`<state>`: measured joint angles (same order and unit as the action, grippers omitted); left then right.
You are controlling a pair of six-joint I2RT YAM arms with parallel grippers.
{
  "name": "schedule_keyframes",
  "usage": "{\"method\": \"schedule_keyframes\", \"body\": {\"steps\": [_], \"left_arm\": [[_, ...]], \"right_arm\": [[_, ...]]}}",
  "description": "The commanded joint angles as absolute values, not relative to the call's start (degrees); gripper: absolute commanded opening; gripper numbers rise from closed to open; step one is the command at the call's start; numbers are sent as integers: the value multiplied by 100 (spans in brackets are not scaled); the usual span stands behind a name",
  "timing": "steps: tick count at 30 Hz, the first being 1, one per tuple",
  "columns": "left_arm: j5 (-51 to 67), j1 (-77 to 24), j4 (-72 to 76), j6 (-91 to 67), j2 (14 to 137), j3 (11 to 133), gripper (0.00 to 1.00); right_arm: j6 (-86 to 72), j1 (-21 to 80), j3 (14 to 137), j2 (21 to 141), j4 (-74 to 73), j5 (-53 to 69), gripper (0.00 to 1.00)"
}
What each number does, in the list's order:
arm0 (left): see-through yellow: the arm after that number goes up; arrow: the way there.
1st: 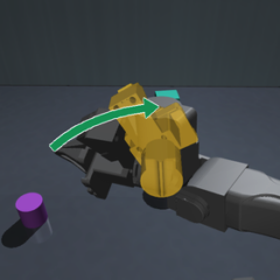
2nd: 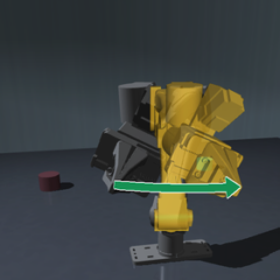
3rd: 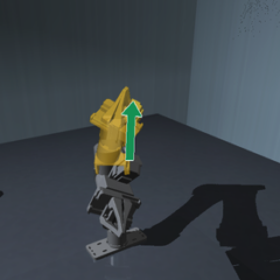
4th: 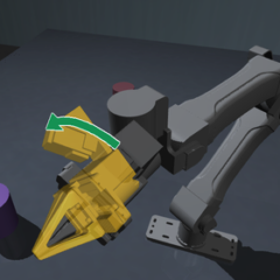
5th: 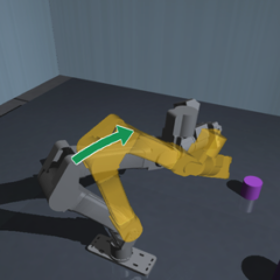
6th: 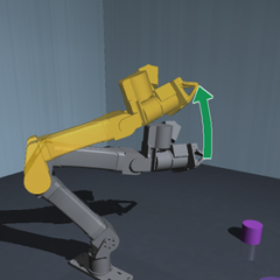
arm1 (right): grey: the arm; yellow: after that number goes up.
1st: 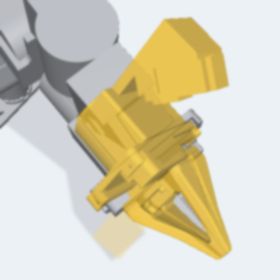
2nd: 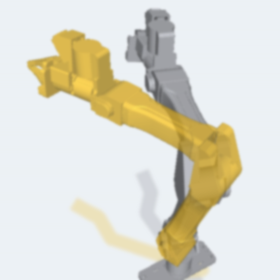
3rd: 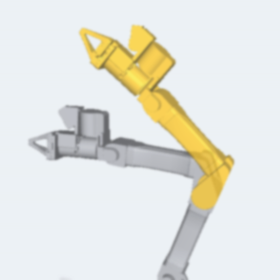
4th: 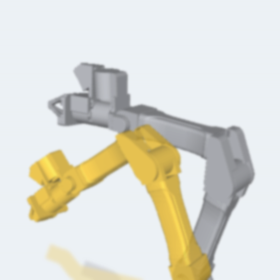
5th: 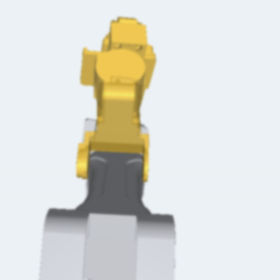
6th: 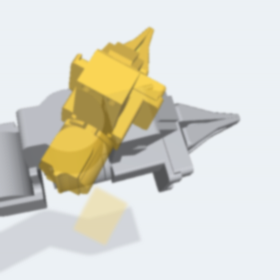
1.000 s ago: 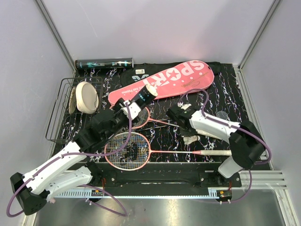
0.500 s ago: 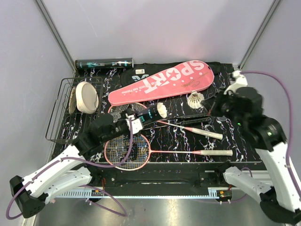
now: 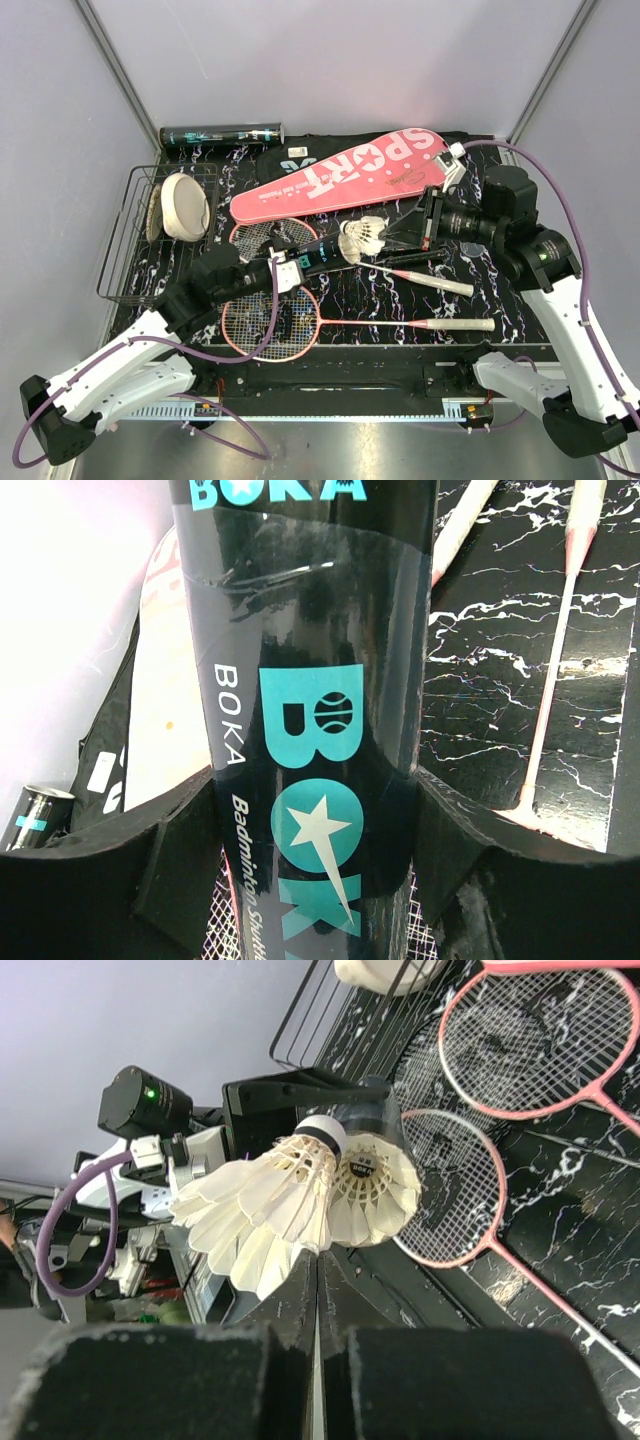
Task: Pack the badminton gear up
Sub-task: Place the shuttlecock at the shuttle tube.
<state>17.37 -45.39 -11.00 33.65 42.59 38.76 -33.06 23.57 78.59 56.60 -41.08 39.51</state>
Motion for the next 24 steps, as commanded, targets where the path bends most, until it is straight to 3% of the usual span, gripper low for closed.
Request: {"method": "schedule_keyframes", "body": {"steps": [1,12,24], "left_arm": [[1846,-4526,-519,3480,4105,3894,0],[1670,-4526,-334,3472,4069,3841,0],[2329,-4518,-422,3507,3964,3850,0]], "right_arm": [[-3349,2320,7761,5502,-3893,4491,0],[-3041,2320,7664,5388,-4412,4438,0],[-2988,2338,7409,5994,-4078,4623,0]]}}
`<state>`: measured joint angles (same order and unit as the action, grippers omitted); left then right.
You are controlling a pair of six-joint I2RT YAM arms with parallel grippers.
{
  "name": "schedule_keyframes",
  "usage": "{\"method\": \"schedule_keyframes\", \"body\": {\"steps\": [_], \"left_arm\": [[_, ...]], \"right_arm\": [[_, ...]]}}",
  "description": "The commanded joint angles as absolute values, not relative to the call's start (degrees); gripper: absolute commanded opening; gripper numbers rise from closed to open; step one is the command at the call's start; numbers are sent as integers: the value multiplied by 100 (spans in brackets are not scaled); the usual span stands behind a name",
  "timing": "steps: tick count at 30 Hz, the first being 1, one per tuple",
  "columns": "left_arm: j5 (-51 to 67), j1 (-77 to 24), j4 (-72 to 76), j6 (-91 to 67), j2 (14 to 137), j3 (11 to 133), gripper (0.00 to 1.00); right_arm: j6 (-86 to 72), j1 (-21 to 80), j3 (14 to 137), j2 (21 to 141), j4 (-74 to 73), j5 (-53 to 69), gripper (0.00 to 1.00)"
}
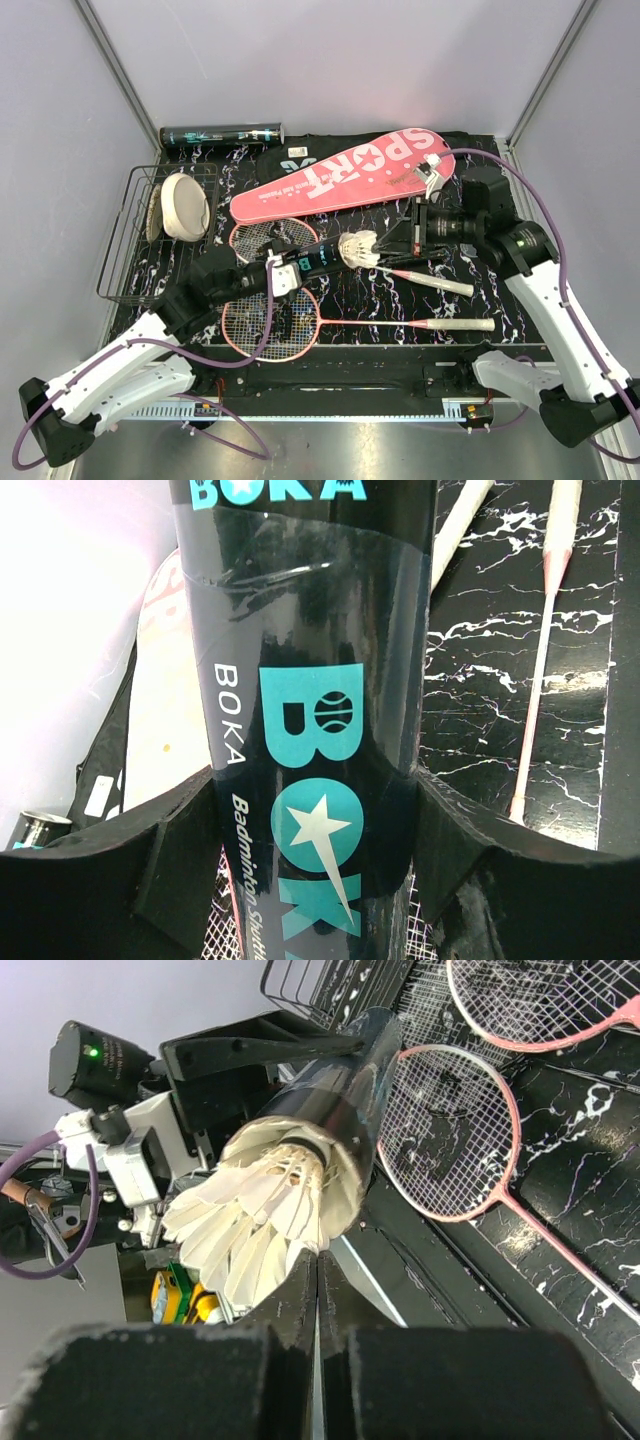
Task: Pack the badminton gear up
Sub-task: Place the shuttlecock at the shuttle tube.
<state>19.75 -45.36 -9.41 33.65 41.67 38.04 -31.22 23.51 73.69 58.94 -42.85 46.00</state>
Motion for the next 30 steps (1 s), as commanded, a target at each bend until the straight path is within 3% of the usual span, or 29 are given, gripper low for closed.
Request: {"method": "schedule_keyframes", "body": {"steps": [1,2,9,15,23,30], "left_arm": [[2364,-4526,-396,3498,3946,3841,0],[2451,-4526,-378,3481,3946,3832,0],[2532,-4526,-387,3384,4017,3902,0],[2339,-4526,-132,3208,4034,3902,0],[2030,-4526,-97,2945,4228,4069,0],[1399,-4526,-272,2927,4113,3990,0]], "right_arm": [[-2962,2329,7427,6046,-4087,4545,3],[-2875,2329,7435,6143,-4078,4544,16],[-2602,2915,7637,6600,-4043,4167,54],[-3005,3629,7559,6952,-3516,3543,62],[-3841,4798,7295,7829,-2426,1574,70],[-3657,4213,7154,6734,-2713,1449,84]]}}
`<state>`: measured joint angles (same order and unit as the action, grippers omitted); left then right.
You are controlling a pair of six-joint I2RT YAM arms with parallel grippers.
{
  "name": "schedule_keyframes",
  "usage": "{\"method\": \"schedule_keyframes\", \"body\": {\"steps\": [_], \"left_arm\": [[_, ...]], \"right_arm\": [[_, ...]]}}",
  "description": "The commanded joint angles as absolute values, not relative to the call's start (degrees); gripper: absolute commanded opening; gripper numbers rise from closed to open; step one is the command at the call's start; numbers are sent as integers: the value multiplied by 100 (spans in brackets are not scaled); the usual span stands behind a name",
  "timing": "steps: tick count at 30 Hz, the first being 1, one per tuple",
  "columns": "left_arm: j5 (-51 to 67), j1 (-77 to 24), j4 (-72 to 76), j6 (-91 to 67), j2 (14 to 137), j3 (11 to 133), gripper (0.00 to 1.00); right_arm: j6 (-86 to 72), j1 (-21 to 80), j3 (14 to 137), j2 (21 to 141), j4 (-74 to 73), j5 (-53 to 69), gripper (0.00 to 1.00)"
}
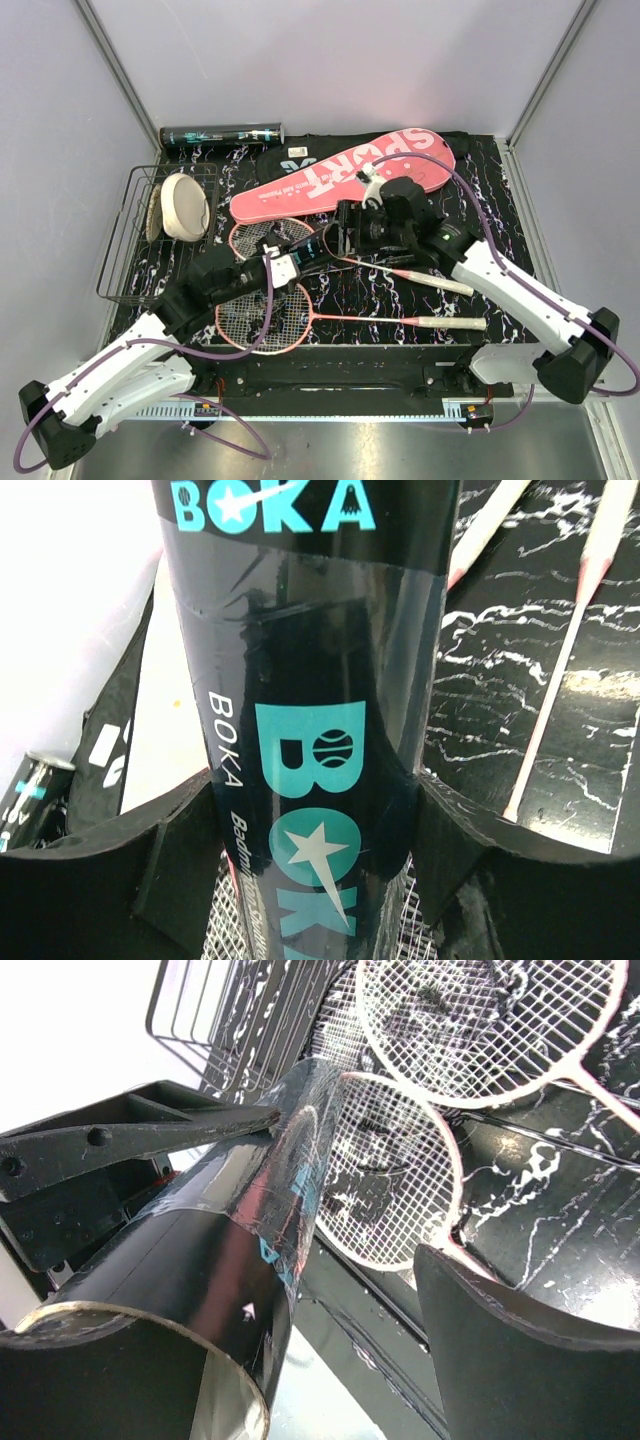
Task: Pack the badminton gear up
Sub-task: Place the shuttlecock at the shuttle tube, then close the lid on the shuttle tube.
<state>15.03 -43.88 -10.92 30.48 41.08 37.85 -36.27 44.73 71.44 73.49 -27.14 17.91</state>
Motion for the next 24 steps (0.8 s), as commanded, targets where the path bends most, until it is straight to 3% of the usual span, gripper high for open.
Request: {"method": "schedule_keyframes", "body": {"steps": [1,6,11,12,15,16,17,19,24], "left_arm": [[1136,-4526,-307,2875,4183,4095,0],[11,-4526,-492,2296,4473,4587,0],[210,-4526,-598,1952,4386,4930,0],[333,-4526,-615,1890,4360,4965,0],[738,-4526,-624,1680,4228,5080,0],[886,-4526,-537,1653,4167,5037,0],[949,-4526,-493,1626,4140,5001,0],[1071,-4526,-431,1547,4087,4914,0],[1213,-4526,-439,1529,4026,4860,0]], "right_arm": [[-3587,4027,7163,6393,-2855,1546,85],[-3270,2211,7198,5494,-4162,366,99],[-3147,891,6542,5931,-4483,-1010,98],[-3042,609,6452,6133,-4317,-985,95],[-2919,-307,6416,7108,-3809,-878,72],[-2909,-377,6503,7719,-3753,-983,53],[-2883,-491,6835,8047,-3788,-1063,49],[-2909,-536,7118,8889,-3885,-1230,47],[-2997,-659,7839,10167,-4095,-1151,55]]}}
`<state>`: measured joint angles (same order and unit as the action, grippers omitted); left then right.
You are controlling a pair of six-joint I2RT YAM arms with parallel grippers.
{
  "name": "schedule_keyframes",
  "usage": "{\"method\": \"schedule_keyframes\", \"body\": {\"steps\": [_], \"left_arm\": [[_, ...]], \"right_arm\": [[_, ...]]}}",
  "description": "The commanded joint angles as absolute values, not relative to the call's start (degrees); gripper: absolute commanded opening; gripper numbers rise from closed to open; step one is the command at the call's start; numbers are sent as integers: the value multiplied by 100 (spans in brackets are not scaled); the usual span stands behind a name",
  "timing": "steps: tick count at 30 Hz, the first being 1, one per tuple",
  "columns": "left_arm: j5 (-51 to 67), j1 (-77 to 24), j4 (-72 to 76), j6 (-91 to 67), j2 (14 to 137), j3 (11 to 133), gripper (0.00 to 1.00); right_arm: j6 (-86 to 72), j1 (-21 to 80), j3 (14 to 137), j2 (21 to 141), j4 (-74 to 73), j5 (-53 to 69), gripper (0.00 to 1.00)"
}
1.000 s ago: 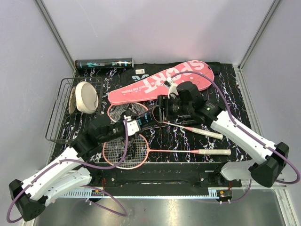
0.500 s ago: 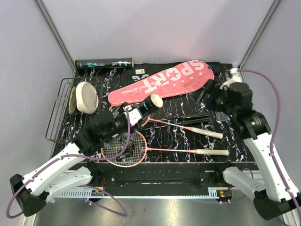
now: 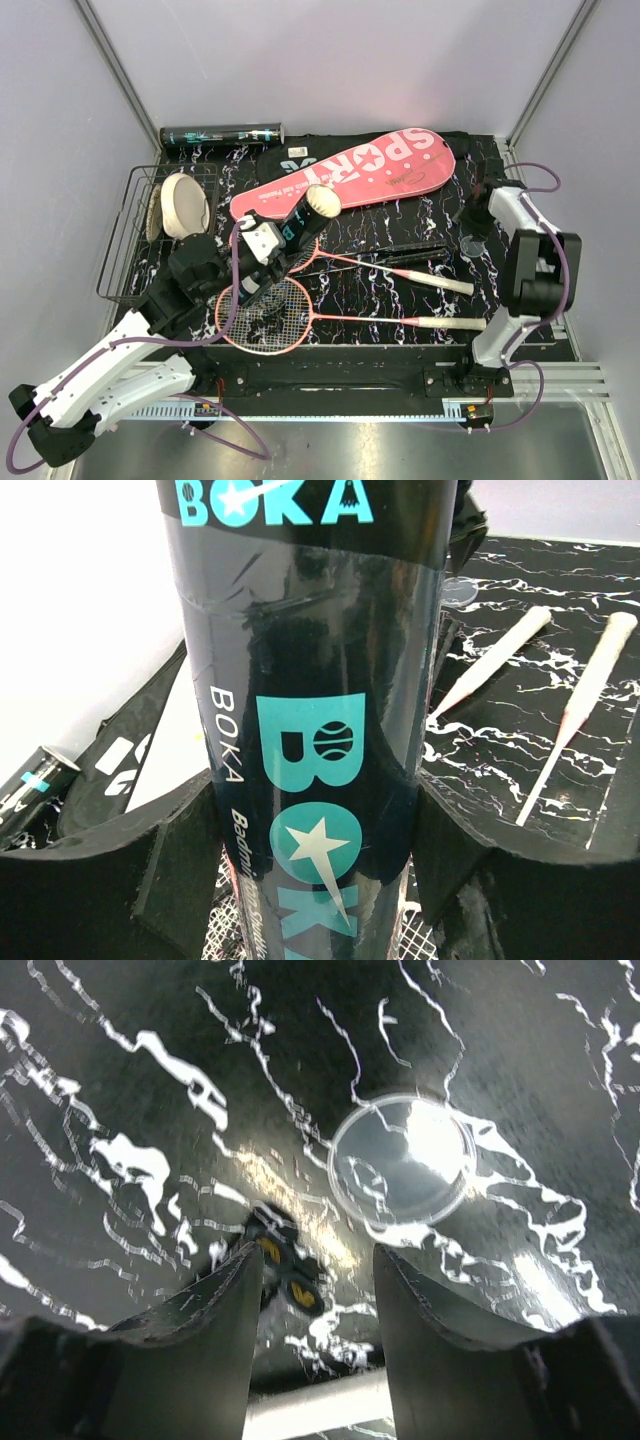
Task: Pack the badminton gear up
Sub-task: Close the lid on the shuttle tube.
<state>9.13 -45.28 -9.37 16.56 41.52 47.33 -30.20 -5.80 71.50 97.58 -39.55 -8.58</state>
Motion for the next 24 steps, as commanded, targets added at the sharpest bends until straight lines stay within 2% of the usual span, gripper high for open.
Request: {"method": "schedule_keyframes", "body": {"steps": [1,15,16,18,20,24], "left_arm": [[1256,-4526,-439,1538,3982,4834,0],[1441,-4526,-492,1722,3867,4755,0],[1485,-4526,-501,1766,3876,4746,0],[1625,-4526,-501,1968,3850,4685,0],[1731,-4526,-527,2257,3841,4632,0],[1540,-4526,-764,2627,3989,4623,0]], "right_arm": [[-2988,-668,7892,10421,-4113,-1151,54],[-3058,-738,7875,11452,-3604,-1081,45],[-3059,-738,7840,11443,-3543,-1046,29],[-3015,-738,7770,11304,-3349,-941,17],[-2892,-738,7708,11145,-3183,-740,0],[-2436,-695,7322,9858,-2769,-177,0]]}}
